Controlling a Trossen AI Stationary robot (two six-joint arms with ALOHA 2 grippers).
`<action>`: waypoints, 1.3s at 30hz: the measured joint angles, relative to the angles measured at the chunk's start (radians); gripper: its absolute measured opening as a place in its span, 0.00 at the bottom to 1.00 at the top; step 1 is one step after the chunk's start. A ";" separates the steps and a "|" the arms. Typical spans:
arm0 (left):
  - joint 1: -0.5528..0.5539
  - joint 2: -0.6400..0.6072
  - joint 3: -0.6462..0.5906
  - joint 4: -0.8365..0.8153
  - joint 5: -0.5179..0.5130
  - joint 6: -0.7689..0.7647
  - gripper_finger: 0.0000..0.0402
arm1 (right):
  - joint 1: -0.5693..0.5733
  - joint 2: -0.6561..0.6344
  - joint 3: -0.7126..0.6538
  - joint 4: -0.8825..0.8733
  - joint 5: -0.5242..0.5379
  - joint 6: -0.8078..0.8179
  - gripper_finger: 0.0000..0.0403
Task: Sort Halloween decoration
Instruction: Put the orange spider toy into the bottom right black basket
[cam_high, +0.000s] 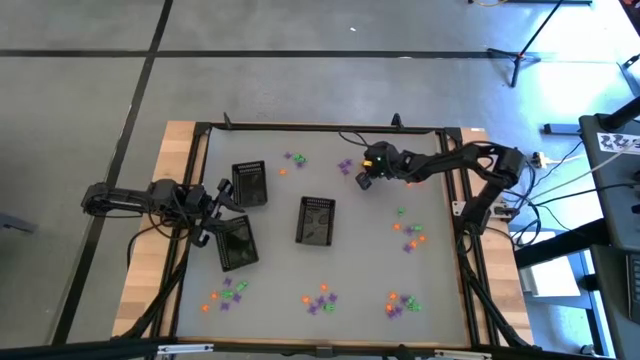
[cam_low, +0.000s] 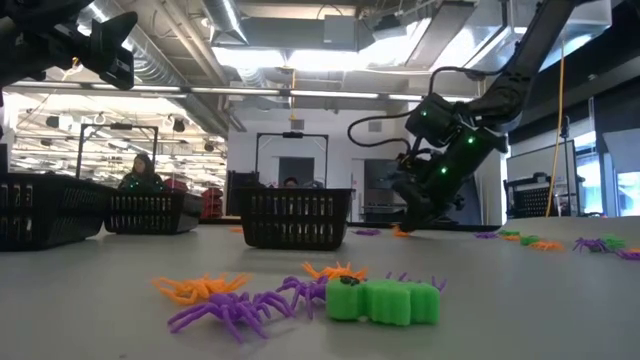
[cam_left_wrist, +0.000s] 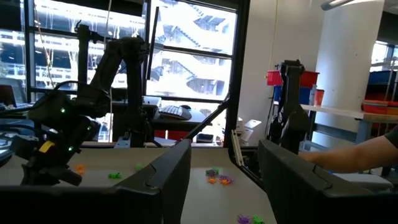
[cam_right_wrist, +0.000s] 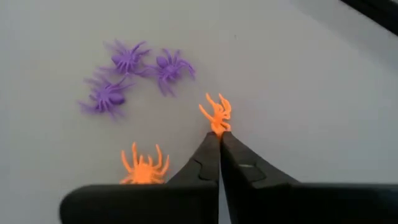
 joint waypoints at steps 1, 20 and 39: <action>0.000 0.000 0.000 0.000 0.000 0.000 0.45 | 0.000 -0.012 0.000 0.001 -0.001 0.000 0.01; 0.000 0.000 0.000 0.000 0.000 0.000 0.45 | 0.326 -0.142 0.003 0.297 -0.407 0.031 0.00; 0.000 0.000 0.000 0.000 -0.001 0.000 0.45 | 0.532 -0.140 0.003 0.309 -0.148 0.055 0.13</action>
